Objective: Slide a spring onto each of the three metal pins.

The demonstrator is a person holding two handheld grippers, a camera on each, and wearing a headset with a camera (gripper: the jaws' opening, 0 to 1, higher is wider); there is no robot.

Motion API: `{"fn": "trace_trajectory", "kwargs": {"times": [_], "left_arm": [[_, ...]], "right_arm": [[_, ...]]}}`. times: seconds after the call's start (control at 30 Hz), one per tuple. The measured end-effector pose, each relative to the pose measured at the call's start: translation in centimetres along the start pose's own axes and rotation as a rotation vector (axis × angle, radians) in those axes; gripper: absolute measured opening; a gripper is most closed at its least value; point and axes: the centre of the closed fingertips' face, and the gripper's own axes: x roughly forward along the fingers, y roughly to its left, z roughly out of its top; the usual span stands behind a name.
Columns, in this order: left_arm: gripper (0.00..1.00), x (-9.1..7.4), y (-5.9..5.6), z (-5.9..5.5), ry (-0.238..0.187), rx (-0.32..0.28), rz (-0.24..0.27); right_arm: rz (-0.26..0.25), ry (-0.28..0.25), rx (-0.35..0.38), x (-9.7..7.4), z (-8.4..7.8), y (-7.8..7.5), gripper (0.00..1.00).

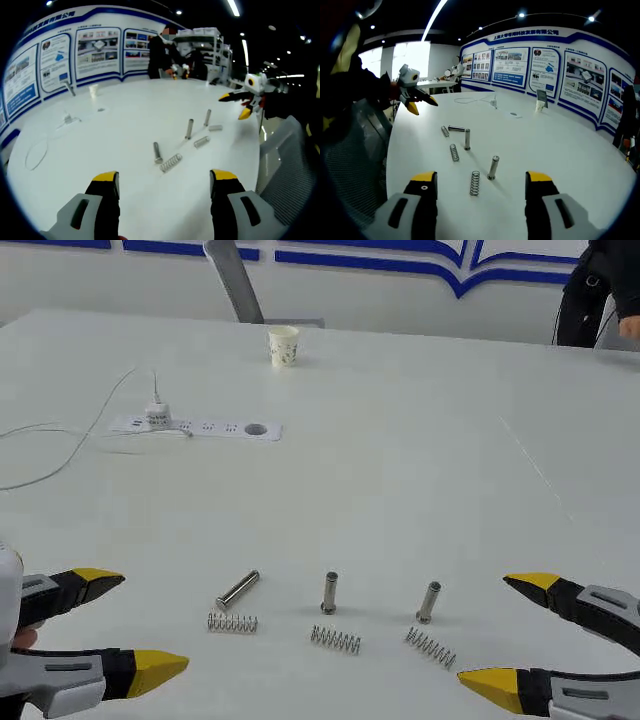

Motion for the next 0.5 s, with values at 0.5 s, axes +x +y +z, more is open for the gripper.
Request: {"fn": "trace_trajectory", "kwargs": {"times": [0.5], "left_arm": [[0.73,0.57,0.62,0.85,0.024,0.022,0.010]], "right_arm": [[0.003,-0.004,0.008,0.08,-0.29,0.31,0.71]]}}
